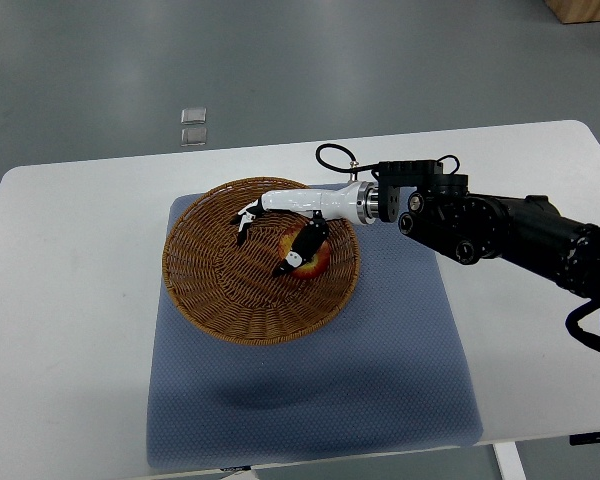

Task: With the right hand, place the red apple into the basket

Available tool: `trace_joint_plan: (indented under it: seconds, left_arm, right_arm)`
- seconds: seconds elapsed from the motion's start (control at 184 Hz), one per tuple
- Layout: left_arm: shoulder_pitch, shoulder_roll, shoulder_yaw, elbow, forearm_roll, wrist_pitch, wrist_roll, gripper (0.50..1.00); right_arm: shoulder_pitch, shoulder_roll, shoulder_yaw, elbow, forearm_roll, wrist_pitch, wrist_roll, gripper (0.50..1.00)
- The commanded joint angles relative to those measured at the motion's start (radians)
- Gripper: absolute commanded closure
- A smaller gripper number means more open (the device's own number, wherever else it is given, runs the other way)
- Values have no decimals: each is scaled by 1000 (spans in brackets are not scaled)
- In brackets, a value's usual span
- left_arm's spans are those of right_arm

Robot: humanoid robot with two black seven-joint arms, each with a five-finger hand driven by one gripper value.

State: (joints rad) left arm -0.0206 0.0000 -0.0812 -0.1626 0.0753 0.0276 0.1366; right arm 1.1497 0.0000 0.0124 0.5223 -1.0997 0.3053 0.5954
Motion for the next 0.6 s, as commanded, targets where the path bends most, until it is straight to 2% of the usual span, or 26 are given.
trace_joint_plan:
  seconds: [0.0,0.119,0.136,0.228,0.233,0.25,0.375,0.38,0.467,0.521,0.575,0.581,0.597]
  left_arm:
    - [-4,0,0,1,1,0,0,500]
    - [-4,0,0,0,0,0,0,500]
    - [-7,0,0,1,1,0,0,500]
    - [-9,0,0,1,1,0,0,500]
    - [-12,0,0,0,1,0,0,500]
    - [-13,0,0,0,1,0,0,500]
    - [-13,0,0,0,1,0,0,500]
    - [-13,0,0,0,1,0,0,500]
    - [-13,0,0,0,1,0,0,500]
    - [-13,0,0,1,1,0,0,500]
    - [-13,0,0,1,1,0,0,500]
    - [-13,0,0,1,1,0,0,500]
    - [-13,0,0,1,1,0,0,500]
  right_arm:
    - [25,0,20,1,4,29,0,597]
    - [28,0,78,1,32,61,-3,597]
    - [24,0,118,-4,58,92,-15,597]
    - [19,0,152,-7,89,101,-32,597]
    - [10,0,191,-8,142,103,-55,597]
    - [5,0,198,-8,155,103,-62,597]
    - [-45,-32,244,-11,268,89,-95,599]
    - [-74,-67,268,-16,346,89,-112,599]
    - [-126,-120,305,-36,474,71,-138,603]
    - [-159,-136,322,-47,550,38,-157,603]
    - [-159,-137,322,-47,551,38,-157,603]
    - [-185,-147,327,-59,616,-6,-178,603]
    - [-197,-152,328,-64,647,-26,-190,603]
